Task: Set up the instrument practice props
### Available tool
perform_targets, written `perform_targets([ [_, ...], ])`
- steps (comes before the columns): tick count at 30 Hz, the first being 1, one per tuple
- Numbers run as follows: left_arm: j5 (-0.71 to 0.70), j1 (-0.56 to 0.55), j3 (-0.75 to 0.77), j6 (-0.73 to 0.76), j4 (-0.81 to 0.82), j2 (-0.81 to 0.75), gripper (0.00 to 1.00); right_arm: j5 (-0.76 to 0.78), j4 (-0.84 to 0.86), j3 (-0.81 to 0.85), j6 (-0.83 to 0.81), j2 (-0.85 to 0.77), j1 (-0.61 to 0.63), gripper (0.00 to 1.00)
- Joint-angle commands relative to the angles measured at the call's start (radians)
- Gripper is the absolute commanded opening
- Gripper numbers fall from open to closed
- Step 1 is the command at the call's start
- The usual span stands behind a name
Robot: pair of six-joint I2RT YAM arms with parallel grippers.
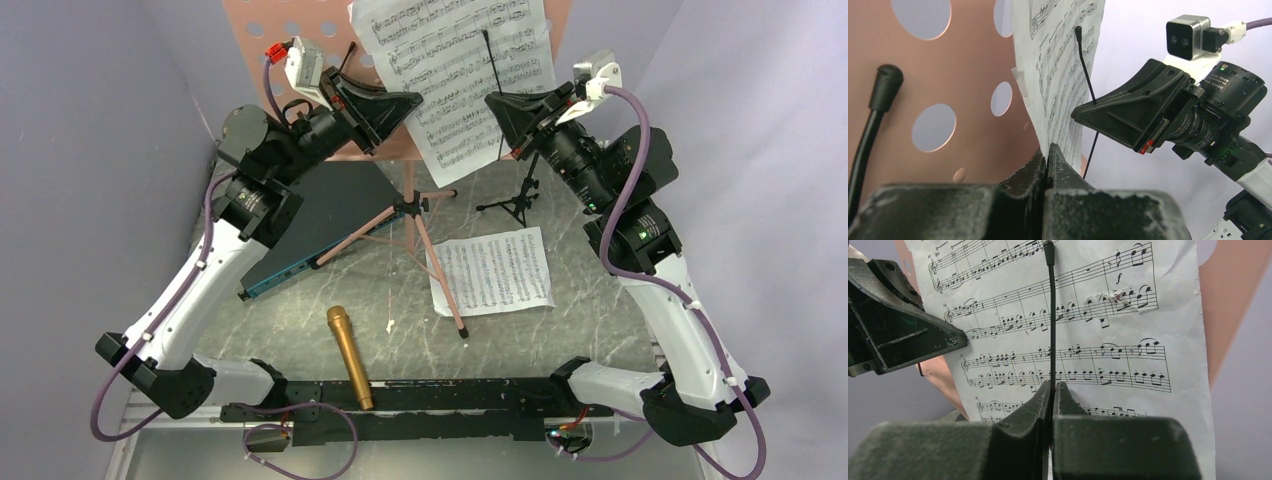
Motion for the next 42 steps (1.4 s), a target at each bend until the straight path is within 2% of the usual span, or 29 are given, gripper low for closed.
perform_targets([
  [1, 0.012, -0.004, 0.077, 0.037, -0.015, 0.014, 0.03, -0.016, 0.012, 0.020, 0.003, -0.005, 0.001, 0.00],
  [5, 0.067, -0.004, 0.156, 0.075, -0.075, 0.047, 0.03, -0.019, 0.011, 0.020, 0.001, -0.003, 0.000, 0.00],
  [28, 0.178, -0.015, 0.470, 0.282, -0.377, 0.187, 0.03, -0.035, 0.005, 0.030, 0.006, 0.010, 0.001, 0.00],
  [42, 0.191, -0.015, 0.589, 0.342, -0.432, 0.252, 0.03, -0.034, 0.004, 0.029, 0.007, 0.012, 0.001, 0.00],
])
